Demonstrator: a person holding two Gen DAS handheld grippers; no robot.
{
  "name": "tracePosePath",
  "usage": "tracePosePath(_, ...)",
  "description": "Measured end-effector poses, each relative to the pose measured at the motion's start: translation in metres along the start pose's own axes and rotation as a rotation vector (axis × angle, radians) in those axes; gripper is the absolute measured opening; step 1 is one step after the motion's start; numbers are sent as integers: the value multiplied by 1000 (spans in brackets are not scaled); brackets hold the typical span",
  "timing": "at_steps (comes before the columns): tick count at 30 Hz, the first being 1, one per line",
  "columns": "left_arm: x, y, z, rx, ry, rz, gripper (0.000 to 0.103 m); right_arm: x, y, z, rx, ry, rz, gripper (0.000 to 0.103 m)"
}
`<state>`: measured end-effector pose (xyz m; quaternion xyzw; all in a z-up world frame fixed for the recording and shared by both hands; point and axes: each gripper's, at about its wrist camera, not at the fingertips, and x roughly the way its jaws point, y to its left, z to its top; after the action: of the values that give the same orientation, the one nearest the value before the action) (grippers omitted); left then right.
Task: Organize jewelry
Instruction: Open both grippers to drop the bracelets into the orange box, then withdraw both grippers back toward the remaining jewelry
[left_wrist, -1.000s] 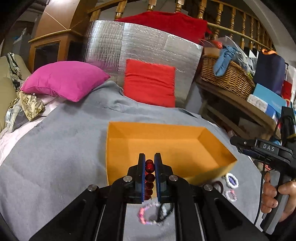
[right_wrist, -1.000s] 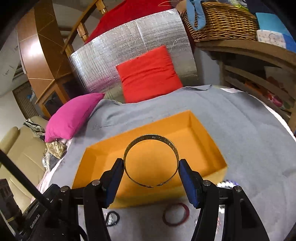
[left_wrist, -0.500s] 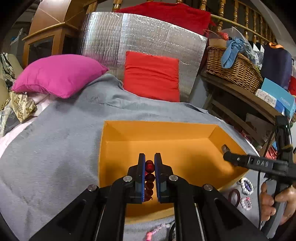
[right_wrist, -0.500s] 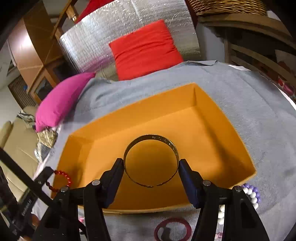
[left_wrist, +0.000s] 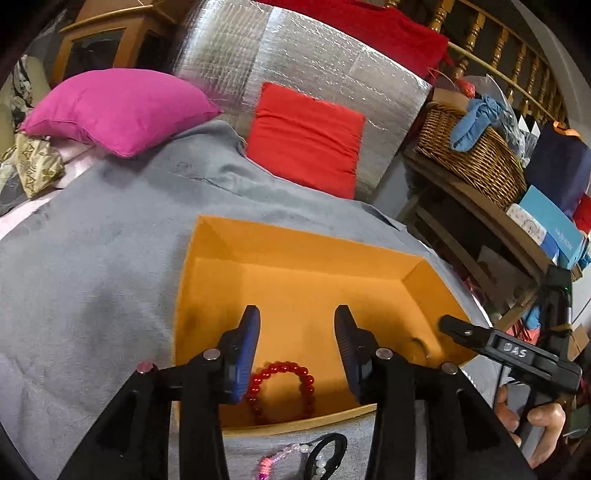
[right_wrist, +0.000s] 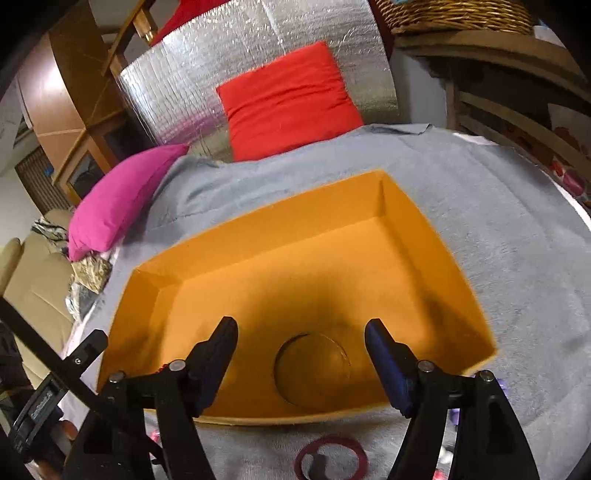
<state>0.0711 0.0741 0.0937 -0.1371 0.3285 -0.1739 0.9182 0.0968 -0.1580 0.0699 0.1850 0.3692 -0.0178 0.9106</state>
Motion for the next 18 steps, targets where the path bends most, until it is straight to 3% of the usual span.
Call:
tracePosePath(9, -34, -22, -14, 113, -23, 58, 50, -64, -49, -12, 74, -77, 1, 74)
tracePosePath(13, -56, -29, -31, 117, -24, 78, 57, -96, -73, -27, 93, -98, -14, 65)
tracePosePath(18, -76, -33, -54, 141, 13, 155, 58, -121, -103, -58, 152, -59, -36, 62)
